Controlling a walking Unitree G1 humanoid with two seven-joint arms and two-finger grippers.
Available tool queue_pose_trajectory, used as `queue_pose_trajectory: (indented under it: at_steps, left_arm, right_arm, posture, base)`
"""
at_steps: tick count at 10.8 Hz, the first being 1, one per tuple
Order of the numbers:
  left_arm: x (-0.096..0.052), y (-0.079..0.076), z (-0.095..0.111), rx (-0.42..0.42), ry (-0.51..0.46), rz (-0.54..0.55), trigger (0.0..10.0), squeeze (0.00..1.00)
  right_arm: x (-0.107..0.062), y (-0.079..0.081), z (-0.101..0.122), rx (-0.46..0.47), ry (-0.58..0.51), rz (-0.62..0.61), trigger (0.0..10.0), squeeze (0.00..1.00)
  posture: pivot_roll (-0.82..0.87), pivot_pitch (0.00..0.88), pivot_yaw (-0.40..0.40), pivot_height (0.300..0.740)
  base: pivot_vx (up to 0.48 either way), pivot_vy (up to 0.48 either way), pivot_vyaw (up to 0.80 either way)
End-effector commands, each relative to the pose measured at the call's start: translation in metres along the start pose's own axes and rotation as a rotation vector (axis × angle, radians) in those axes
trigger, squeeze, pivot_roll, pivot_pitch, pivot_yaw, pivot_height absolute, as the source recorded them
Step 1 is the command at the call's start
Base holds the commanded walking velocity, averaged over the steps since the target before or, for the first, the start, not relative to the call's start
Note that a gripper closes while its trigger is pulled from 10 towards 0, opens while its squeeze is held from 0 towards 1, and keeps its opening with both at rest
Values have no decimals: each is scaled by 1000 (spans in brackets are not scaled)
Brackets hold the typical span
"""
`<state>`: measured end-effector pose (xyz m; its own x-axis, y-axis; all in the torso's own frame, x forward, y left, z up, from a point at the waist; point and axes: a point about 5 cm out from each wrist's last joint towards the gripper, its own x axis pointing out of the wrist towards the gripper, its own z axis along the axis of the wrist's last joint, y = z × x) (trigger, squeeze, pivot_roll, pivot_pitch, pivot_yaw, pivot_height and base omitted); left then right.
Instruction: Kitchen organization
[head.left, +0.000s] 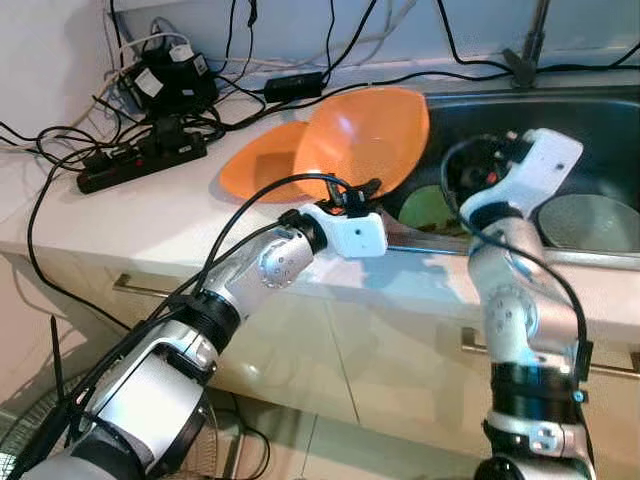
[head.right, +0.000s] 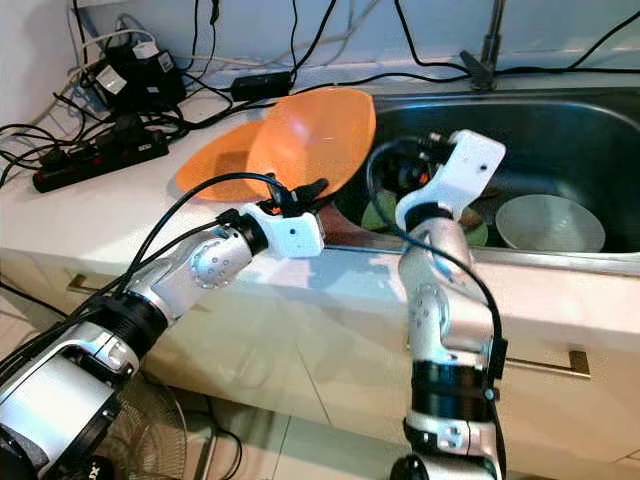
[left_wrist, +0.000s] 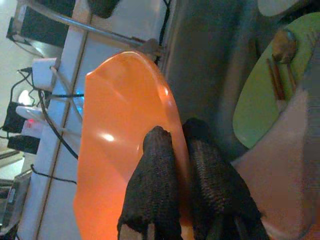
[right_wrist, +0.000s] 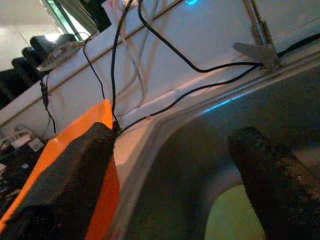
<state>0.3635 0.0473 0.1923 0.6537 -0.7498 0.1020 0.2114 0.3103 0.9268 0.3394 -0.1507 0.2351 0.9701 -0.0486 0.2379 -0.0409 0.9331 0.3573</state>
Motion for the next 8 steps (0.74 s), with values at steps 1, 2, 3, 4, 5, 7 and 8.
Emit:
queue_pose_trajectory:
  at_steps: [1, 2, 3, 4, 5, 7, 8]
  left_arm:
    - [-4, 6, -2, 32, -2, 3, 10000, 0]
    - [-3, 6, -1, 42, -5, -1, 10000, 0]
    - [-2, 5, 3, 54, -24, -10, 10000, 0]
    - [0, 4, 7, 63, -45, -18, 10000, 0]
    - [3, 3, 14, 72, -72, -22, 10000, 0]
    - [5, 1, 17, 79, -93, -35, 10000, 0]
    - [5, 2, 20, 83, -106, -34, 10000, 0]
  right_arm:
    - [3, 7, -1, 24, 25, 31, 10000, 0]
    - [5, 7, 0, 33, 31, 35, 10000, 0]
    - [5, 8, -2, 67, 54, 43, 10000, 0]
    - [5, 7, -5, 83, 69, 40, 10000, 0]
    - [6, 7, -9, 101, 90, 40, 10000, 0]
    - [6, 9, -11, 114, 104, 53, 10000, 0]
    - [6, 10, -12, 118, 111, 56, 10000, 0]
  posture:
    - [-38, 45, 174, 740]
    - [-38, 45, 168, 740]
    - [-38, 45, 168, 740]
    - [-36, 41, 165, 740]
    - [-33, 39, 164, 740]
    - [-36, 40, 167, 740]
    - [-36, 38, 166, 740]
  base:
    - [0, 0, 0]
    - [0, 0, 0]
    - [0, 0, 0]
    - [0, 0, 0]
    - [0, 0, 0]
    - [0, 0, 0]
    - [0, 0, 0]
